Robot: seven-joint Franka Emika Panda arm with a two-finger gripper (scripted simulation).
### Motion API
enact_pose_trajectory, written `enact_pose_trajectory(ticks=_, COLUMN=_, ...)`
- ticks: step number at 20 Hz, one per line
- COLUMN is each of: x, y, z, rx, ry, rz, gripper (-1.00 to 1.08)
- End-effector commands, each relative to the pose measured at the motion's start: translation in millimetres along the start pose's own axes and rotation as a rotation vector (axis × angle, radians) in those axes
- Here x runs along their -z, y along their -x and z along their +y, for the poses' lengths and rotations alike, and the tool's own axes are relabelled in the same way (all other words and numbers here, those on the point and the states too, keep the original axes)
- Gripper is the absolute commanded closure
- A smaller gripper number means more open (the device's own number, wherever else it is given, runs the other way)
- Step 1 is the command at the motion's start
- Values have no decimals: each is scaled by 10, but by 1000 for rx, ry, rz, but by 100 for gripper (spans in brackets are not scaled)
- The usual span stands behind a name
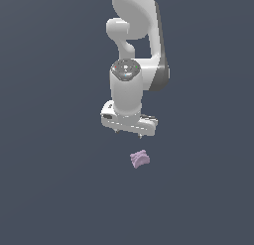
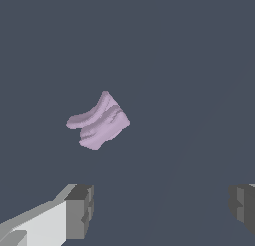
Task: Pick up the object and move it to a goal position.
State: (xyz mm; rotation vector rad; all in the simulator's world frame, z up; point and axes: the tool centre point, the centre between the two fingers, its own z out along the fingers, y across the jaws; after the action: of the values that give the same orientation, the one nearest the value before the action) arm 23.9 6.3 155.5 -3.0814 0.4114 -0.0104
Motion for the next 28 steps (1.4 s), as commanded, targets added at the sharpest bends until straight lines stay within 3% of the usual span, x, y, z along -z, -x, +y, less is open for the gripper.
enact_pose_trajectory(ticks=1, x=-35, y=-32, z=-34, rx=-54, ry=1, rz=-1, gripper=-92)
enact_pose_trajectory(ticks=28, x=-498, y=-373, z=-488, rx=-720, ry=23, rz=4, gripper=-92)
